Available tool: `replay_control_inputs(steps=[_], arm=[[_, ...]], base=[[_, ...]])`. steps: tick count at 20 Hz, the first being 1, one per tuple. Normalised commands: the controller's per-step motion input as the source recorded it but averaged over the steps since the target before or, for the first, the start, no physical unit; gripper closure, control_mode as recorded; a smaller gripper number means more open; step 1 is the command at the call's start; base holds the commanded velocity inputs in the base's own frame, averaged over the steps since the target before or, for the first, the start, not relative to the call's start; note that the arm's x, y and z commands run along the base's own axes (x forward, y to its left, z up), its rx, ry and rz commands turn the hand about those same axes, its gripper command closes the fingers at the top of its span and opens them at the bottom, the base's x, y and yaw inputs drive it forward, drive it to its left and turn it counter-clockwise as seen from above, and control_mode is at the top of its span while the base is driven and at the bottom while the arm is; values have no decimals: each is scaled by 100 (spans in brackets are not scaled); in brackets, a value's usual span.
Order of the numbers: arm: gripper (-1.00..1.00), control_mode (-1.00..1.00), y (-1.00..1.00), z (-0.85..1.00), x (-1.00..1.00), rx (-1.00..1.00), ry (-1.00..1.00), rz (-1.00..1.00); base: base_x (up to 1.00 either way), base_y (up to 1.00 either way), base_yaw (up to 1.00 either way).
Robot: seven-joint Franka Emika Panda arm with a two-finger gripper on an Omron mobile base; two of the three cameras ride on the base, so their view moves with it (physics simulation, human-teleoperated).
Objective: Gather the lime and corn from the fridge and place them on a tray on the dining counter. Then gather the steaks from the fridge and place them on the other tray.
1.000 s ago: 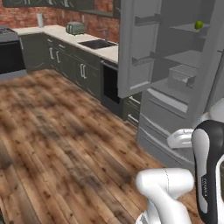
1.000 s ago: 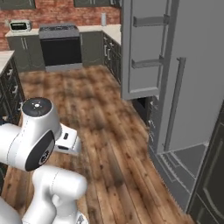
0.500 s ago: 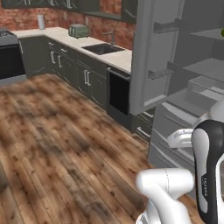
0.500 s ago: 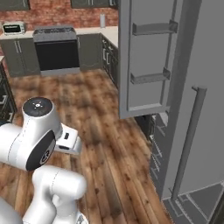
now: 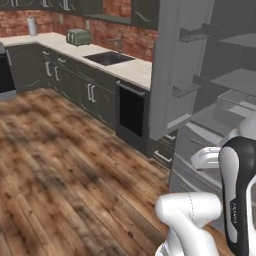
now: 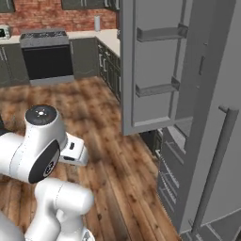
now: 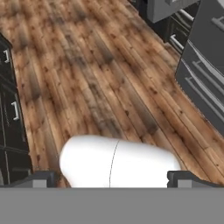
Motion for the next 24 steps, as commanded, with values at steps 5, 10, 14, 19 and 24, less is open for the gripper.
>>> replay_control_inputs(steps=[5,10,14,19,24], arm=[[-100,100,0,0,0,0,0,0],[-100,100,0,0,0,0,0,0],[-100,100,0,0,0,0,0,0],[-100,100,0,0,0,0,0,0],[-100,100,0,0,0,0,0,0]], base=[[57,5,-43],[73,13,-48],[82,24,-47],[67,4,-40],[45,-5,-38]])
